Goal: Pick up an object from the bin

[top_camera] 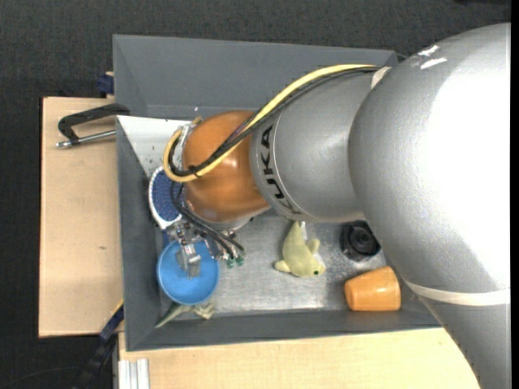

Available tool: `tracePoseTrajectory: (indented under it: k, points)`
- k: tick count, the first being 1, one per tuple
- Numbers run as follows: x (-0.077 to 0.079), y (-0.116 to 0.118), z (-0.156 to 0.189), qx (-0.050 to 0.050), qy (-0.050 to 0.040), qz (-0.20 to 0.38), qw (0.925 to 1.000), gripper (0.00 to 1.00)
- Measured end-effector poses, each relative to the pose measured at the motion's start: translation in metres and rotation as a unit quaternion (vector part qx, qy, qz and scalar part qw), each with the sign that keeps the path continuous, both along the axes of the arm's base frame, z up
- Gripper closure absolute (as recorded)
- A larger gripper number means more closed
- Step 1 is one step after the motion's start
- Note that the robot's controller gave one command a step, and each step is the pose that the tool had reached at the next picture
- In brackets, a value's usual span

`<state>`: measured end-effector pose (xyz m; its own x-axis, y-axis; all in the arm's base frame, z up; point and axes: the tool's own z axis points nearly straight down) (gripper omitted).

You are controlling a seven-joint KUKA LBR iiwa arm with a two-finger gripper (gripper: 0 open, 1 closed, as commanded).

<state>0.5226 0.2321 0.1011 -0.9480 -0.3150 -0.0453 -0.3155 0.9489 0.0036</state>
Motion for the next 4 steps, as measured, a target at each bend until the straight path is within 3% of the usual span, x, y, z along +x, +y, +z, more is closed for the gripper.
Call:
tracePoseTrajectory:
  k: [1, 2, 3, 4]
  points:
    - [0.045, -0.019, -0.017, -0.01, 0.003, 0.316, 0.9488, 1.0]
    - [0.018, -0.072, -0.018, -0.02, 0.0061, 0.678, 0.7351, 1.0]
    - [0.032, -0.171, -0.025, -0.023, 0.0023, 0.74, 0.6722, 1.0]
    - [0.036, -0.165, 0.13, -0.025, 0.0015, 0.735, 0.6771, 1.0]
